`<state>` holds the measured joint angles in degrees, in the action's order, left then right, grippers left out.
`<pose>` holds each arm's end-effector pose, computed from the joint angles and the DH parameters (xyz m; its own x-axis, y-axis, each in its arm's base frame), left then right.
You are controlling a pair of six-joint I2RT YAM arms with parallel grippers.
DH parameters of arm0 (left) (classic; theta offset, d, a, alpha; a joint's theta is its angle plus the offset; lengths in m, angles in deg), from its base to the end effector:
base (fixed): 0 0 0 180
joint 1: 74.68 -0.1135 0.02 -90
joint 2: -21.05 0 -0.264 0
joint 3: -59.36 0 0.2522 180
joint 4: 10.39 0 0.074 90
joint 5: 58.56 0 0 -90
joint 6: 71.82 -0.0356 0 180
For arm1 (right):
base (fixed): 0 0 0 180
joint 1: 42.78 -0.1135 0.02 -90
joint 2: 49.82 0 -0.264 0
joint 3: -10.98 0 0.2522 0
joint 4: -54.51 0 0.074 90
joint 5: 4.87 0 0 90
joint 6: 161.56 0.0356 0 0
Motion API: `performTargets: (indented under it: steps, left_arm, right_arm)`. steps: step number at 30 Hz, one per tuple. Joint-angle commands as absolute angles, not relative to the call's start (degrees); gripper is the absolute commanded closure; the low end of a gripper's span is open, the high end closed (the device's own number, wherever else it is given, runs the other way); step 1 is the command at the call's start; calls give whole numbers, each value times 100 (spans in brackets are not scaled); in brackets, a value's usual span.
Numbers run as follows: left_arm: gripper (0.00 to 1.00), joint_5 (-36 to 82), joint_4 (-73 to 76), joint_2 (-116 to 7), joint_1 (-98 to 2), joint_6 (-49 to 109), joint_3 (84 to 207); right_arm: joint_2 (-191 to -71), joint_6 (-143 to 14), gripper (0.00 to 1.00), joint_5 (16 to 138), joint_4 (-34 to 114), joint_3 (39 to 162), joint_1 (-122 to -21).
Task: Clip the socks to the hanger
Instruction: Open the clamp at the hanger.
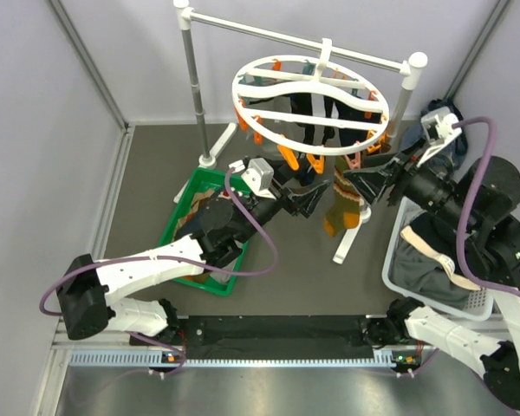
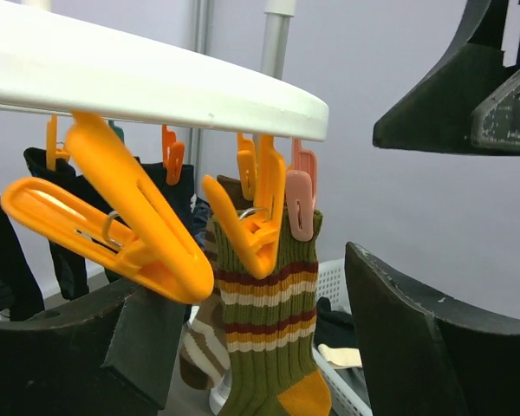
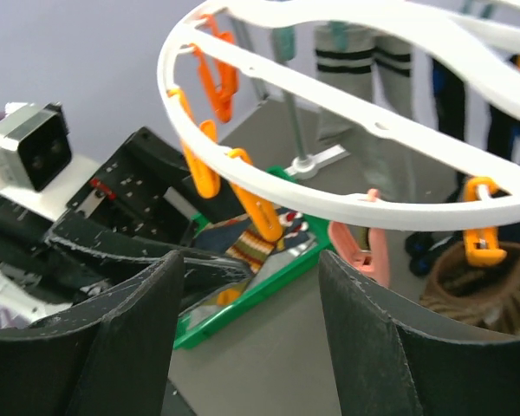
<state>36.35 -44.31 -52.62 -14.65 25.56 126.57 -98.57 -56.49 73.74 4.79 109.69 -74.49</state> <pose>0.1493 -0.2527 0.3890 0.1225 -0.4685 -0.8749 0.8479 0.5075 -0.1531 0.0959 0.0675 0.5055 -0.1742 0.1920 -0.9658 -0.6607 0.7045 0.2592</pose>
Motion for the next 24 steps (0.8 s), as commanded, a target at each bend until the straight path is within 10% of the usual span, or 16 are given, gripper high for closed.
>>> performTargets:
  steps: [1, 24]
  left_arm:
    - [27, 3522, -4559, -5278, -1474, 2592, 12849]
    - [69, 3803, -5007, -5656, -1474, 2592, 12981]
  right_arm:
    - [-10097, -5521, 38, 6641, 656, 11123, -7434]
    - [-10256, -5328, 39, 7081, 1175, 10569, -7443]
